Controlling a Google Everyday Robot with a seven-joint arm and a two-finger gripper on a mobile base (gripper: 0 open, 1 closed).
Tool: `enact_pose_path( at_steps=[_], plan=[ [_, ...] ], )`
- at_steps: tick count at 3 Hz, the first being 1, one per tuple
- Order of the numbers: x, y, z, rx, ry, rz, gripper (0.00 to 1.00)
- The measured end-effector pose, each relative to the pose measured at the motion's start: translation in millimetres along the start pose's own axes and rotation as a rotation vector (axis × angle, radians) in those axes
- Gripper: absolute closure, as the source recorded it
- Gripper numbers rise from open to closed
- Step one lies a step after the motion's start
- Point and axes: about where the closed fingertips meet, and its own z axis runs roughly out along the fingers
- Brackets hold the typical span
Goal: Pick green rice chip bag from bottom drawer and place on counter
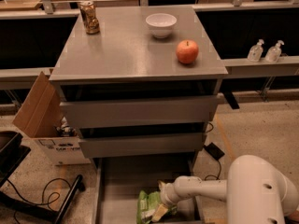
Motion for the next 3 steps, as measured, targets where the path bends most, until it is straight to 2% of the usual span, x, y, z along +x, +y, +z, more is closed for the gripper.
enact_pose_path(
  at_steps=[1, 2, 3],
  plan=[
    [8, 8, 25, -0.036, 0.008, 0.005, 0.18],
    [11, 12, 42, -0.065, 0.008, 0.006, 0.41],
    [-3, 25, 39, -0.119, -0.022, -0.004, 0.64]
  ],
)
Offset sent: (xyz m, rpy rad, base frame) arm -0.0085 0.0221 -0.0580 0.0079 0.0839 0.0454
